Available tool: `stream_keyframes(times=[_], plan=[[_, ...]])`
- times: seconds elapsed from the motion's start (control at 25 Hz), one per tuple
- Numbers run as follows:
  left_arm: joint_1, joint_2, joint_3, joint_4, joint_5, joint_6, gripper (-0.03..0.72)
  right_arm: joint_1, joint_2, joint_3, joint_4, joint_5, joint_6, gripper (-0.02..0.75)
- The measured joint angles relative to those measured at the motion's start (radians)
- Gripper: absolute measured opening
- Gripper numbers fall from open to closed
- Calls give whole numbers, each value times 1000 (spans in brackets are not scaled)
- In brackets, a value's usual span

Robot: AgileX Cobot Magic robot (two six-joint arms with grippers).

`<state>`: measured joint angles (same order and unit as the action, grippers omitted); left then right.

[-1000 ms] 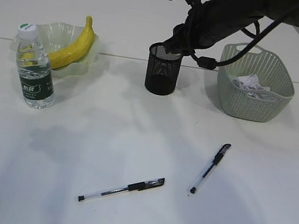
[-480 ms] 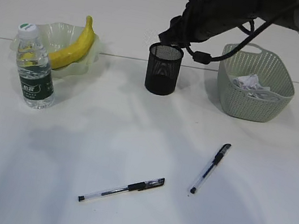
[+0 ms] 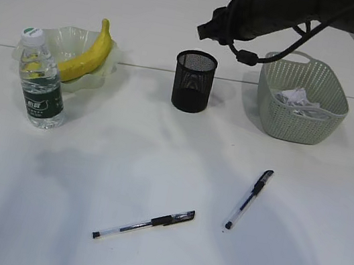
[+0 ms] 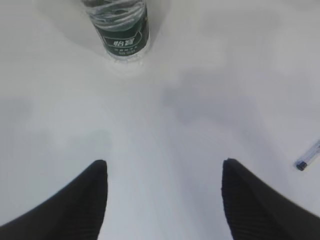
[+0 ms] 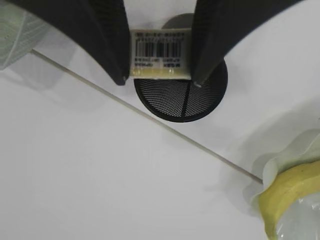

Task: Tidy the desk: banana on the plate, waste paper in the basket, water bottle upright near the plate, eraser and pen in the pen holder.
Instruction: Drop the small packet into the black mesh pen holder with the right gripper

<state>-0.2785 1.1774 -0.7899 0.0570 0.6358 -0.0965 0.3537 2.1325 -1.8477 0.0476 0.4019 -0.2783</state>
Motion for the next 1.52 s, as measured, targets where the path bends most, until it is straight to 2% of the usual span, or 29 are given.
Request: stream_keyframes(times=[0.64,1.52], plan=[[0,0,0,2,-7,0,501,-6,184,-188,12,-11,16,269],[0,0,0,26,-27,2,498,-6,284,-225,41,-6,18,269]])
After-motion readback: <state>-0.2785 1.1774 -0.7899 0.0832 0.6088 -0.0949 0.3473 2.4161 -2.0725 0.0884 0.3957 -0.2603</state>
